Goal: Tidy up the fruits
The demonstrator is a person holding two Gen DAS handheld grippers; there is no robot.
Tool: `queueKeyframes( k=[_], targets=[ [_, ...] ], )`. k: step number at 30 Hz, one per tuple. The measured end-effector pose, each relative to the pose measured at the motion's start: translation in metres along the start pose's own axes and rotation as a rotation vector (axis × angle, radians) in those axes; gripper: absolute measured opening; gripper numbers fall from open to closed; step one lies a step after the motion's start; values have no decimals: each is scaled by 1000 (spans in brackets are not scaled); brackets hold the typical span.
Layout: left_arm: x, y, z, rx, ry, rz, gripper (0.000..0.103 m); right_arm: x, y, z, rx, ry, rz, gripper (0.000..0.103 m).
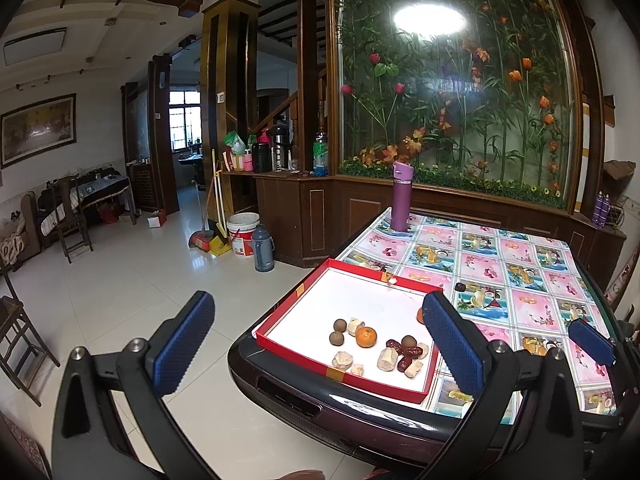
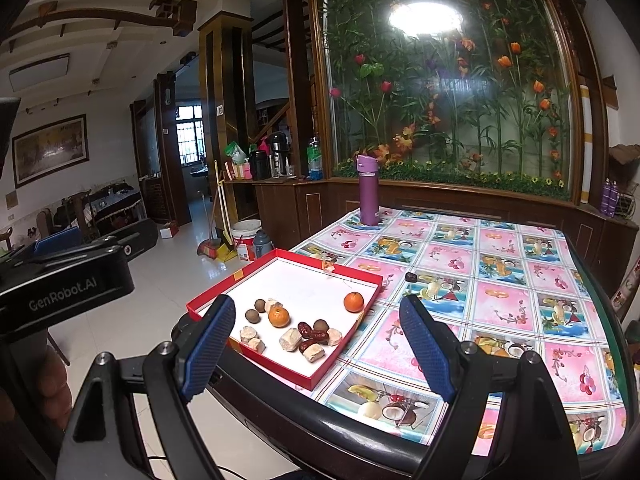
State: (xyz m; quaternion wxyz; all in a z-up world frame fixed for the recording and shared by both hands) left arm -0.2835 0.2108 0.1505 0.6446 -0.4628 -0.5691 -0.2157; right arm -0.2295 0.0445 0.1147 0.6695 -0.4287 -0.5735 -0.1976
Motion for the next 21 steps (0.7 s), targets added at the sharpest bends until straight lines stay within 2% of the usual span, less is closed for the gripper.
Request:
queueKeyframes(
  k=[21],
  targets=[
    [-5,1,-1,-1,0,9,103,-3,2,-3,1,4,8,84]
  ],
)
Point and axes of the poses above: each gripper's, at about its wrist camera, not at the fingertips, and y roughly the way its jaws point, z to its left, x to its top, the point moved 9 cm from there along y, roughly the way its jaws point, and after that the axes turned 5 degrees about -y, right-handed, at the moved point
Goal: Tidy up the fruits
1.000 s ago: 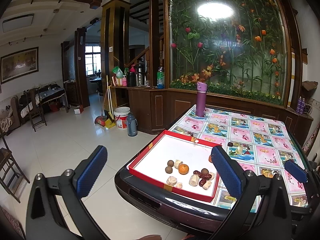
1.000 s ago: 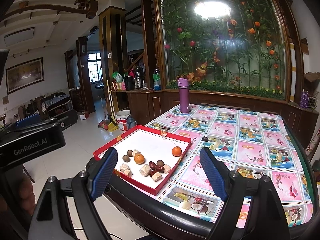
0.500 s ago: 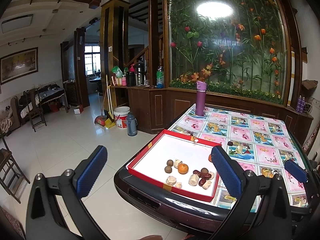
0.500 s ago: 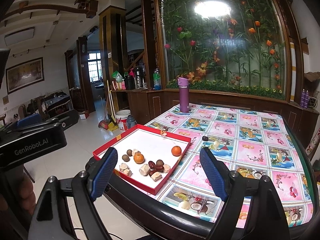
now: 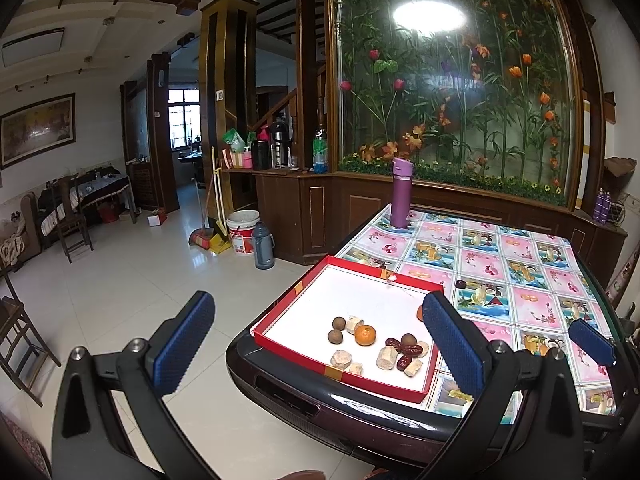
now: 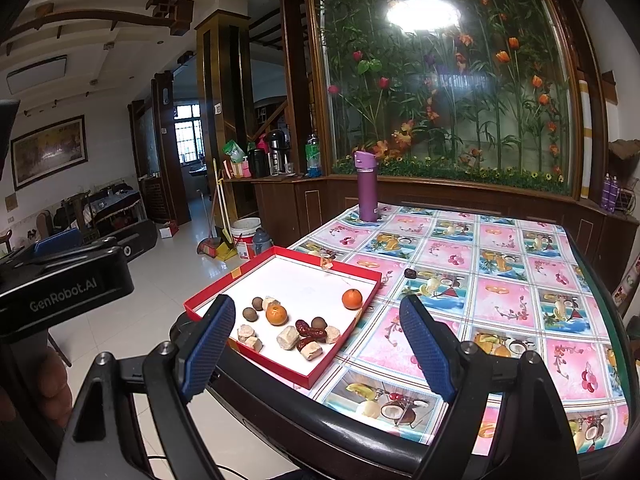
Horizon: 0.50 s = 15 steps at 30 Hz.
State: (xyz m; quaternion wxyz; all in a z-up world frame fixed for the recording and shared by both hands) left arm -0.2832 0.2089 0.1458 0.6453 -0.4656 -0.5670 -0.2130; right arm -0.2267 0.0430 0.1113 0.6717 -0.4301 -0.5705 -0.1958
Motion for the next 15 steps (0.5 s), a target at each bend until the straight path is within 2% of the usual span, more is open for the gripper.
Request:
queueKeyframes(
  k=[15],
  targets=[
    [-6,1,2,14,-5,11,103,-4,2,-3,1,6,7,84]
  ],
)
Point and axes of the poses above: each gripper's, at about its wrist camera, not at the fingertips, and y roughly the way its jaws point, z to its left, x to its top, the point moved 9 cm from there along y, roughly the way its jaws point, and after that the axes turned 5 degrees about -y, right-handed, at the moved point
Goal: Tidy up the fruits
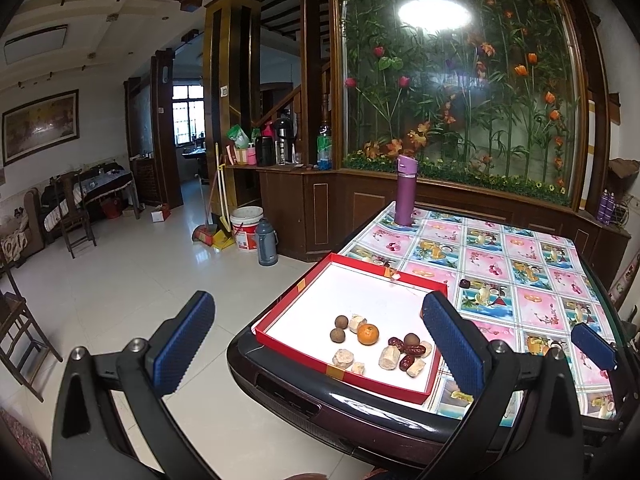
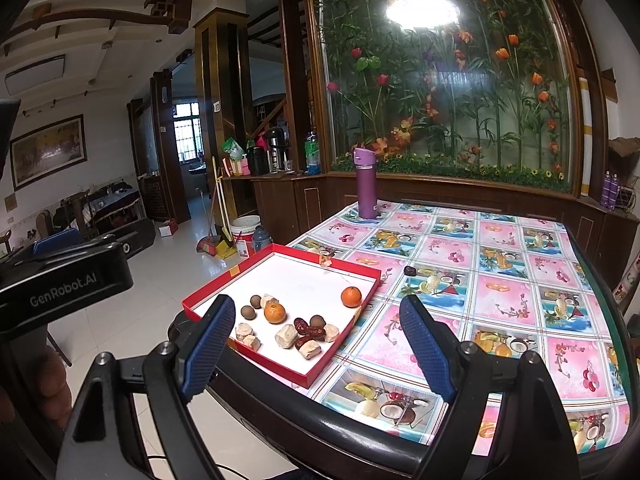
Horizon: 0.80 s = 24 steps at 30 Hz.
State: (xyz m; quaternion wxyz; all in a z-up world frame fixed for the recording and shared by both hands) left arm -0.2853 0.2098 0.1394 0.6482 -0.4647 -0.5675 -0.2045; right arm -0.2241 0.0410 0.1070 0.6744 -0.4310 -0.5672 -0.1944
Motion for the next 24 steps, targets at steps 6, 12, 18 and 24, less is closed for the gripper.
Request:
queueKeyframes(
  k=[6,12,18,24],
  targets=[
    [-1,3,1,-1,-2,6,103,-2,3,-1,-1,6,2,84],
    [0,5,-2,-7,0,10,103,0,6,-3,-2,7,-6,84],
    [1,5,-3,-9,-1,13,103,1,7,-3,-3,5,-6,84],
    [4,5,-2,13,2,3,103,3,9,-7,-6,16,3,84]
  ],
)
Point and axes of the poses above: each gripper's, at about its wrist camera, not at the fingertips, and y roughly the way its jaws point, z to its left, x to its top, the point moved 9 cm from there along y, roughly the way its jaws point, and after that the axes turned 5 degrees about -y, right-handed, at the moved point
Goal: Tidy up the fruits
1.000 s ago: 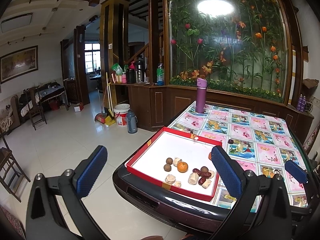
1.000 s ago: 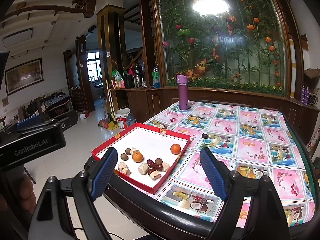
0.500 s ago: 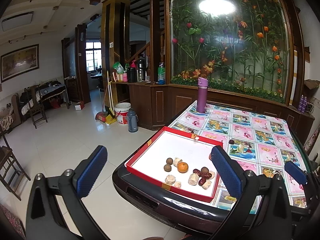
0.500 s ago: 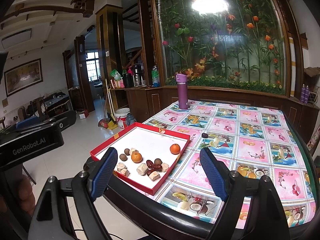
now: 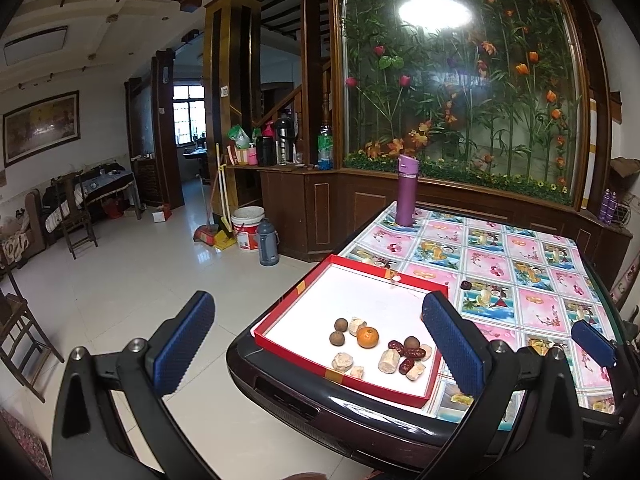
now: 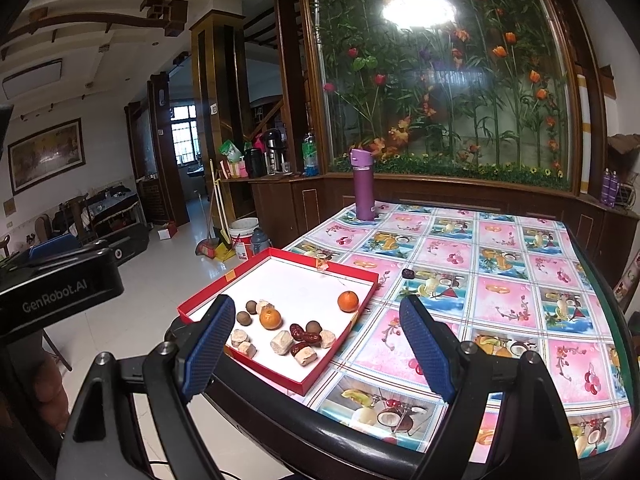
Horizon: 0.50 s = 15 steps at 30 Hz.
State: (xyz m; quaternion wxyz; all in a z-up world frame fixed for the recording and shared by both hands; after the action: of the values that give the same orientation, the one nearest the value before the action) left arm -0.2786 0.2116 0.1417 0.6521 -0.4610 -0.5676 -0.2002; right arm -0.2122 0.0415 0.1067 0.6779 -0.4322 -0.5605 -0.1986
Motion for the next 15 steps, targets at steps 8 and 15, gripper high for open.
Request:
queueKeyframes(
  k=[8,15],
  targets=[
    [2,2,-1,3,-12,23,103,2,7,-9,-8,5,11,84],
    [6,16,9,77,-17,46,103,5,19,-14,-5,20,22,84]
  ],
)
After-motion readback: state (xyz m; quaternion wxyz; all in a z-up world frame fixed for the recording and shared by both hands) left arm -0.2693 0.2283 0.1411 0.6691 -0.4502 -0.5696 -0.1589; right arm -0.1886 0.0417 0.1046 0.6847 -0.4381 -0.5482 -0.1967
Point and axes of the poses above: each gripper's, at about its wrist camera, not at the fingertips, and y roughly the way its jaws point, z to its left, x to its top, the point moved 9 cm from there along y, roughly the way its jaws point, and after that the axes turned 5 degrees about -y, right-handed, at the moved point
